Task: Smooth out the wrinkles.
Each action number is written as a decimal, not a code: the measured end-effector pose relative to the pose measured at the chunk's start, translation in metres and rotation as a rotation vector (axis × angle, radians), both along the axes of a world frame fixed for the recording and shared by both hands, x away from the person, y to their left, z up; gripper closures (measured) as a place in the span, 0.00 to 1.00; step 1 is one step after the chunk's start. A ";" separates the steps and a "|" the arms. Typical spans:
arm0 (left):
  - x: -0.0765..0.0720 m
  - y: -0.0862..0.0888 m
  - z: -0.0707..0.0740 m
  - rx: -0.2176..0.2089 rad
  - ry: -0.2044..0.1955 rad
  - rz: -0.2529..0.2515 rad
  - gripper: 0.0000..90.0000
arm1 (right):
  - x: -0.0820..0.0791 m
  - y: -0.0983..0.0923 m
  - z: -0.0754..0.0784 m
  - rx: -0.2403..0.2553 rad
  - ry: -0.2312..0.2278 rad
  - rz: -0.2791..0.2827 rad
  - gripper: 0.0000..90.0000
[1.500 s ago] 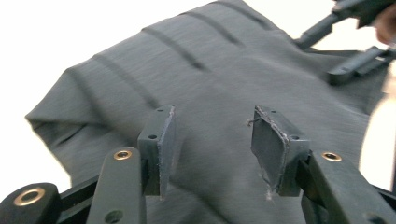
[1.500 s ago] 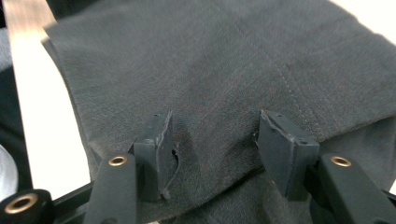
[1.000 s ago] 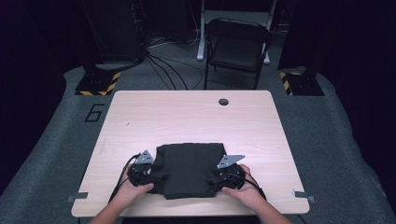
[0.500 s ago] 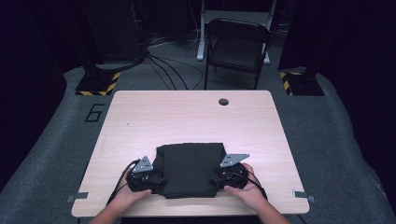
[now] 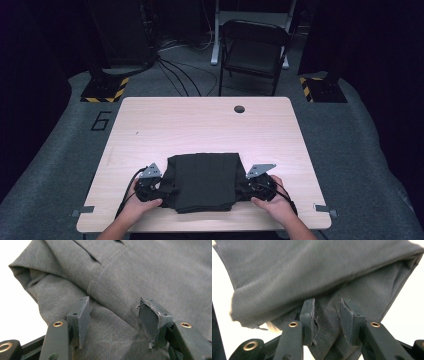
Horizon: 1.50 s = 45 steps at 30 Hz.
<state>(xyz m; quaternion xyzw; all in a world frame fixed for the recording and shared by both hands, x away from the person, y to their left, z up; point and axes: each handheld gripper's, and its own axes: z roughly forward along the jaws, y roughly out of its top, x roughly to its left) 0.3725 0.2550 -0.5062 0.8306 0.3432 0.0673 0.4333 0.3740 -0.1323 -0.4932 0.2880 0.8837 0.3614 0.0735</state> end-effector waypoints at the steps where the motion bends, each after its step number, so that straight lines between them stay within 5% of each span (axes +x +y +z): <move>1: 0.002 0.001 0.001 0.000 -0.004 0.003 0.46 | 0.000 0.000 0.000 -0.004 0.010 -0.004 0.72; 8: 0.018 0.002 0.005 -0.034 0.009 0.110 0.44 | -0.004 0.005 -0.010 -0.091 -0.017 0.025 0.72; 15: 0.032 -0.003 0.013 -0.058 0.010 0.150 0.43 | -0.001 0.001 -0.007 -0.057 0.032 -0.004 0.64; 22: 0.043 -0.014 0.025 -0.056 -0.008 0.164 0.43 | 0.012 -0.007 0.017 0.059 -0.003 -0.074 0.54; 30: 0.052 -0.026 0.027 -0.034 -0.018 0.164 0.42 | 0.042 0.012 0.037 0.099 -0.069 -0.146 0.42; 36: 0.053 -0.020 0.013 -0.049 0.024 0.195 0.42 | 0.062 0.030 0.015 0.084 -0.002 -0.151 0.34; 41: 0.051 -0.010 0.003 -0.101 0.053 0.198 0.39 | 0.065 0.021 0.002 0.164 0.055 -0.194 0.33; 45: 0.048 -0.009 -0.003 -0.098 0.065 0.193 0.36 | 0.063 0.020 -0.005 0.165 0.071 -0.198 0.33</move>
